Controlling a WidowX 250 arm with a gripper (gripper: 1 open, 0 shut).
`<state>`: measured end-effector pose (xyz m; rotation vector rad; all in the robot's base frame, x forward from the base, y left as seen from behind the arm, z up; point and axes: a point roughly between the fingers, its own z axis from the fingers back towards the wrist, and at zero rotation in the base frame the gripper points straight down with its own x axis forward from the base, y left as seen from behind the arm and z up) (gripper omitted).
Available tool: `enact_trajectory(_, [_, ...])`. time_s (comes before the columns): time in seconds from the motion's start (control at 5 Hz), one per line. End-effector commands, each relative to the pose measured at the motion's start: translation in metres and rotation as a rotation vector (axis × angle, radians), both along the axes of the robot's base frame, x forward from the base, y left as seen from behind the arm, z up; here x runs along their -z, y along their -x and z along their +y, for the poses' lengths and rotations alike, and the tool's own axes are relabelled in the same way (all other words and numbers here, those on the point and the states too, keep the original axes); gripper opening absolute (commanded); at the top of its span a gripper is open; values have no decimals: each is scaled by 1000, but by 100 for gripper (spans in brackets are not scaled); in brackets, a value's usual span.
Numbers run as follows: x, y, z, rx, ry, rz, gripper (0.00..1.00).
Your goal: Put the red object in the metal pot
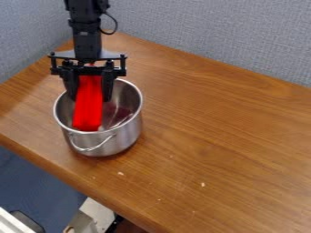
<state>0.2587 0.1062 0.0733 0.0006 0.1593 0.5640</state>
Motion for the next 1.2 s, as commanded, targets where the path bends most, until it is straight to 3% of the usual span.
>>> enact_trajectory(0.0, [-5,2,5,-14,-2,-13,0])
enact_trajectory(1.0, [-2,6,2,-13,20,2,0])
